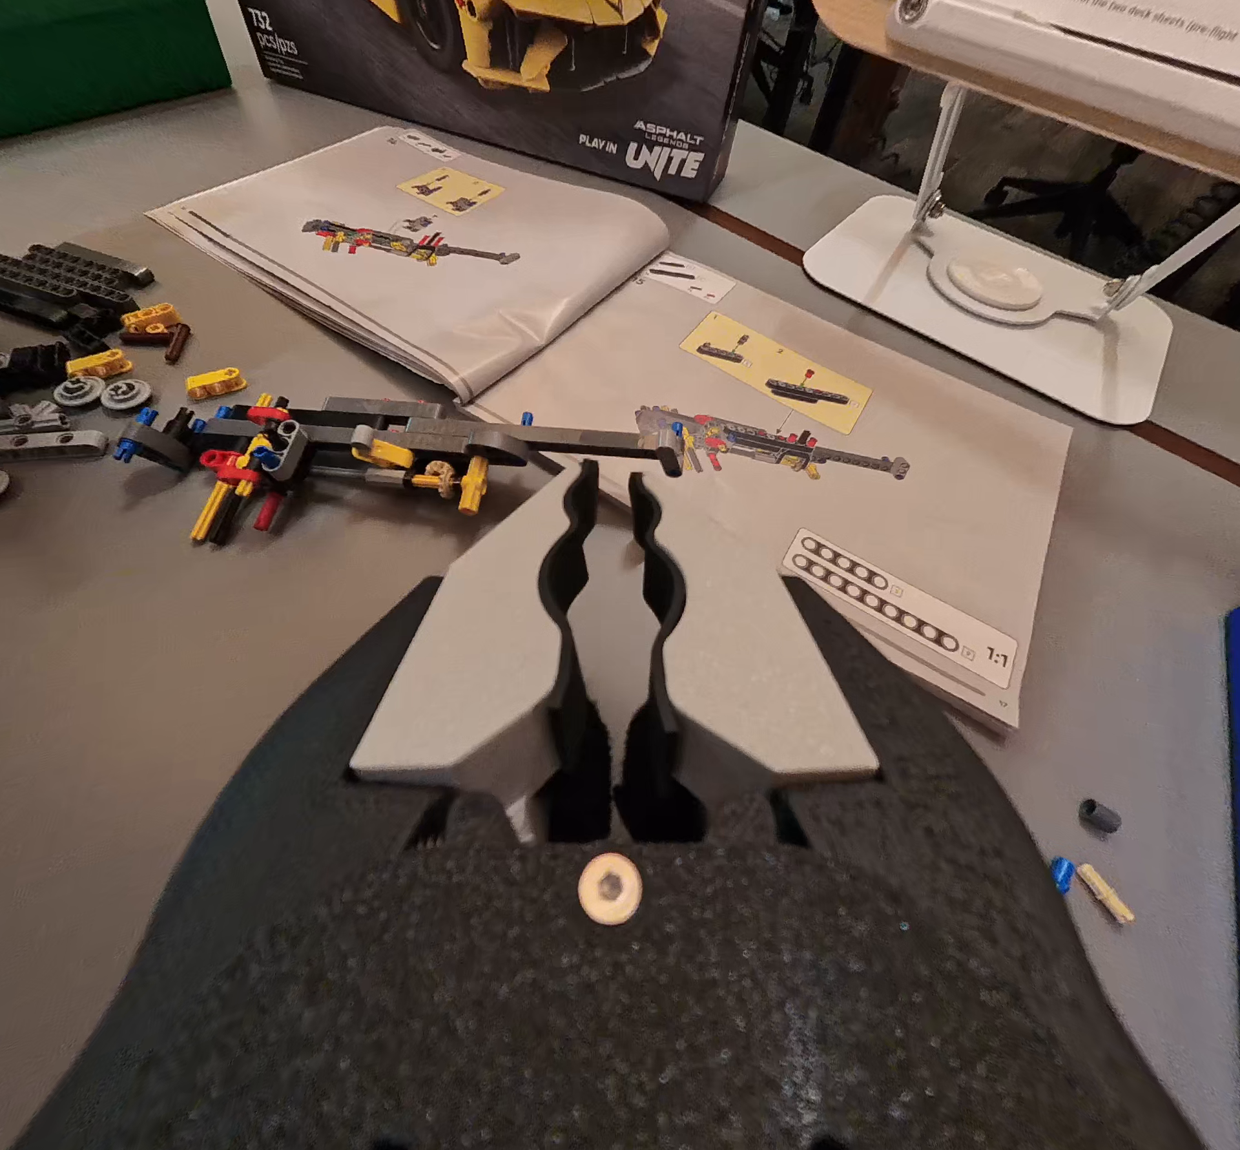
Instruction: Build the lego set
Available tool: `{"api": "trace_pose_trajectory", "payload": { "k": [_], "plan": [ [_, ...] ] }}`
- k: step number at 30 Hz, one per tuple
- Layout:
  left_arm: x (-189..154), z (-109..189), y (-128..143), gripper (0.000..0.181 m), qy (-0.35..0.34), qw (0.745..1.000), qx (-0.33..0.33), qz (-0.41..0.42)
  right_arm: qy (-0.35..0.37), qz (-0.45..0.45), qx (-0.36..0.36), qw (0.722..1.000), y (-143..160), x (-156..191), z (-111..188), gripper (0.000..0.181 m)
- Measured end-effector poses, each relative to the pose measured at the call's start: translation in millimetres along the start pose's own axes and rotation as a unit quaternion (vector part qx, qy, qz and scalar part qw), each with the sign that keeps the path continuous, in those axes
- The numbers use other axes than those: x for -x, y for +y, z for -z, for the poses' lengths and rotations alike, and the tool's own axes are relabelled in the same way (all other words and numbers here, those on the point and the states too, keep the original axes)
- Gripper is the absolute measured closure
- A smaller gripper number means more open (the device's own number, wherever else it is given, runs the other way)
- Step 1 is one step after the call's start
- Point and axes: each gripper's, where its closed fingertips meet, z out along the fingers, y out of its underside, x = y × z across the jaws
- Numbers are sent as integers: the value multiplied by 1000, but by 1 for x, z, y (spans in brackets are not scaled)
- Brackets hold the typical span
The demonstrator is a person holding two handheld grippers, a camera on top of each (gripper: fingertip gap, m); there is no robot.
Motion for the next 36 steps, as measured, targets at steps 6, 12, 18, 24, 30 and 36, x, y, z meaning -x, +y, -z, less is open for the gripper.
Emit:
{"api": "trace_pose_trajectory", "payload": {
  "k": [6, 12, 18, 24, 30, 36],
  "plan": [
    [-5, -3, 2, 175, 3, 1000, -4, -26, -28, 8, -12, 1000, -7, 17, 1, 175],
    [-23, -10, 13, 175, 22, 998, 19, -53, -205, -20, -96, 974, -41, 86, 20, 161],
    [-51, -26, 41, 175, 86, 994, 66, -36, -388, -88, -105, 911, -67, 160, 27, 158],
    [-55, -31, 50, 174, 83, 993, 80, -34, -423, -111, -85, 895, -61, 171, 32, 174],
    [-58, -33, 48, 175, 97, 993, 69, -4, -431, -177, -99, 879, -72, 176, 31, 175],
    [-57, -36, 48, 175, 83, 994, 63, -22, -427, -187, -100, 879, -72, 175, 30, 175]
  ]
}}
